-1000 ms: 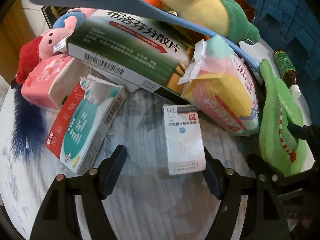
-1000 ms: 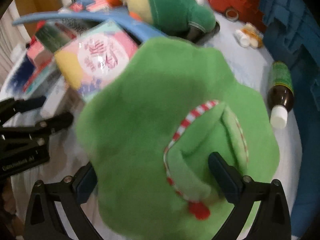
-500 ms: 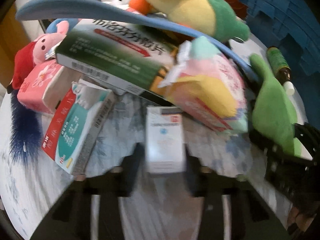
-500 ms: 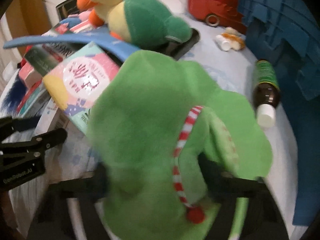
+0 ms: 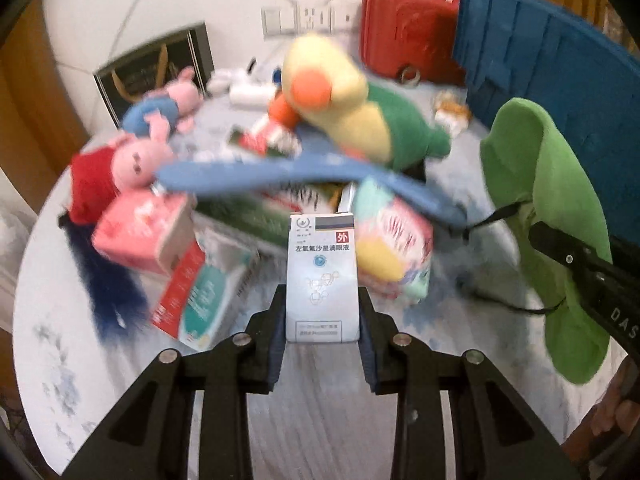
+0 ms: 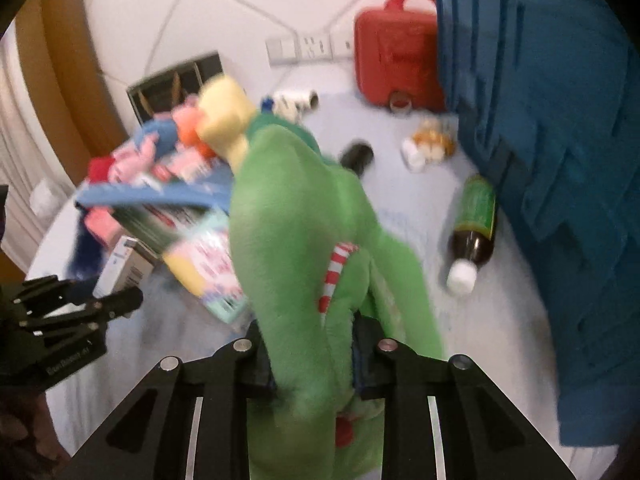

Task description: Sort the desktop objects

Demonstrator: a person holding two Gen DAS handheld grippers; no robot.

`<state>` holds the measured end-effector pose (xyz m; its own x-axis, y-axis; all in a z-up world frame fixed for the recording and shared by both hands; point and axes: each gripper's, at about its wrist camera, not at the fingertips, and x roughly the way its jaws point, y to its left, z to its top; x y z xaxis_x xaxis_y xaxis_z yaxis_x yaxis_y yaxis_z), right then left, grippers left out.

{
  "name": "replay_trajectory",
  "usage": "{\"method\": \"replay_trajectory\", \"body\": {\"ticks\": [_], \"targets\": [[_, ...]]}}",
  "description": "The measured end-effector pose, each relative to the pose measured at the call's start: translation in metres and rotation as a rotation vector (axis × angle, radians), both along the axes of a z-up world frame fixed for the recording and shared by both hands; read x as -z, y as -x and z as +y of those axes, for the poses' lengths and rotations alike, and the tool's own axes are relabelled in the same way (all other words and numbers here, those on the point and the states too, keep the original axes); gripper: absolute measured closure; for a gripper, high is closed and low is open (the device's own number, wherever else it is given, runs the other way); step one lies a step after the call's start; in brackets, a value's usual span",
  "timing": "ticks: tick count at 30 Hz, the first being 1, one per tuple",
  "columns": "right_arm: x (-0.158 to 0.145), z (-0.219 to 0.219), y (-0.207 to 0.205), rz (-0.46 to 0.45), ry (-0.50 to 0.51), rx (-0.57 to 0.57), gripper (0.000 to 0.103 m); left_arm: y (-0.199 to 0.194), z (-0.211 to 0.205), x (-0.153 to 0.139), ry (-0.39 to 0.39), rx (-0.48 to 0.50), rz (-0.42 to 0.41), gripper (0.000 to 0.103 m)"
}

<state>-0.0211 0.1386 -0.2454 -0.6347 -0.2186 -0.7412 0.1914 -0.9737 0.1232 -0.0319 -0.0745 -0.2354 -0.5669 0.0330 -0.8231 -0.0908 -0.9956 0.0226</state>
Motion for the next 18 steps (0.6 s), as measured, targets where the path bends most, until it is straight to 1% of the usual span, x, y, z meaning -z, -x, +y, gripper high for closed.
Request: {"method": "replay_trajectory", "body": {"ticks": [1,6,9,12,14,18], "targets": [[-0.008,-0.001,-0.002,0.014,0.009,-0.005,0.078,-0.007,-0.009,-0.008,-0.001,0.004,0.02,0.072],[-0.049,-0.01,-0.002,0.117,0.026,-0.034,0.079,-0.013,-0.008,-0.05,0.016,0.014,0.125,0.072],[-0.07,-0.013,-0.006,0.173,0.034,-0.044,0.079,-0.021,0.001,-0.079,0.02,0.026,0.18,0.072],[-0.098,-0.012,-0.012,0.242,0.037,-0.047,0.079,-0.026,0.01,-0.101,0.024,0.043,0.24,0.072],[-0.113,-0.008,-0.015,0.284,0.038,-0.042,0.079,-0.026,0.021,-0.117,0.022,0.061,0.288,0.072],[-0.157,0.01,-0.028,0.4,0.033,-0.013,0.079,-0.025,0.047,-0.146,0.008,0.104,0.374,0.072]]}}
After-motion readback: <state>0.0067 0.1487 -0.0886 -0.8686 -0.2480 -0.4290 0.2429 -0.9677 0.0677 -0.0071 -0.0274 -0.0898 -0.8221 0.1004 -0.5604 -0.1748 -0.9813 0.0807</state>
